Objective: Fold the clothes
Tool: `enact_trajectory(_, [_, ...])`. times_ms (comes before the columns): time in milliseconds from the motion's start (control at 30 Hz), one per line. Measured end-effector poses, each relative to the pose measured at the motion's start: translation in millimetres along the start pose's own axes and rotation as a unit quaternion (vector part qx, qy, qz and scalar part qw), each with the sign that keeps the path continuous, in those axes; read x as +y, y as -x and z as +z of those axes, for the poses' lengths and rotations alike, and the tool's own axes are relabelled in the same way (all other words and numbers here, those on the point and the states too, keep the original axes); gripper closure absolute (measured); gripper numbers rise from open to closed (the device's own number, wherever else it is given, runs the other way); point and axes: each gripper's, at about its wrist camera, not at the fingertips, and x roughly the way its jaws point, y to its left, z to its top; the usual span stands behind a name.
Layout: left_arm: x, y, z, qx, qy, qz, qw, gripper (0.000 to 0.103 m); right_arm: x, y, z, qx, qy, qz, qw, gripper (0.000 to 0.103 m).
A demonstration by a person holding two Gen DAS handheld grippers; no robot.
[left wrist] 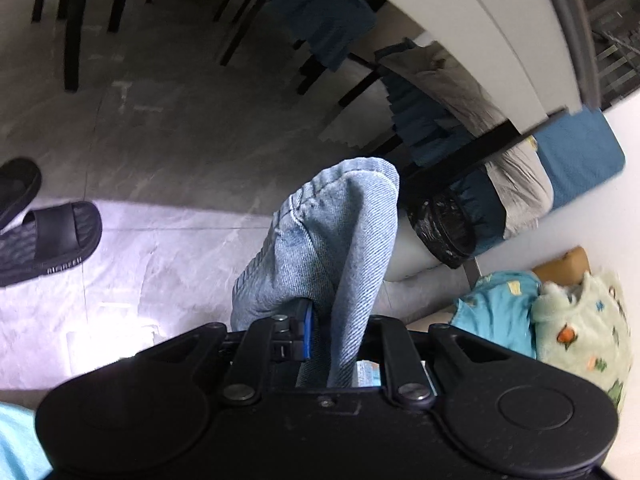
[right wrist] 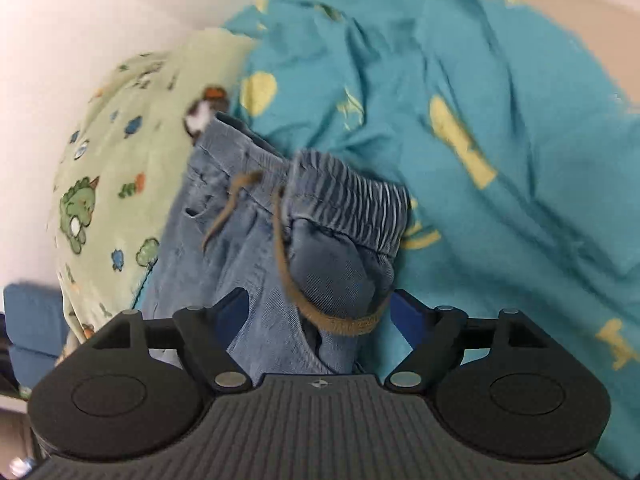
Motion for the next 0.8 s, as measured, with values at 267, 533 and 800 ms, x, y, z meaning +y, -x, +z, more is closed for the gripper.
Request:
enact_trajectory(267, [19,-3,10,-0.003,0.043,0.016,0.9989,0.09,14,-3,4,-0.042,0.032,0.019,0.998,0.093])
enact_trajectory(533, [39,-5,11,0.044,0.098,0.017,0.994,0.09,32,76,13,-0.196,0.056,0.141,0.969,0.096])
enact_trajectory(800, [39,3,-6,0.086,0.077,0.066,0.9911,0.09,-22,39,41,-0.143,-0.007,0.029,0.989,0.095])
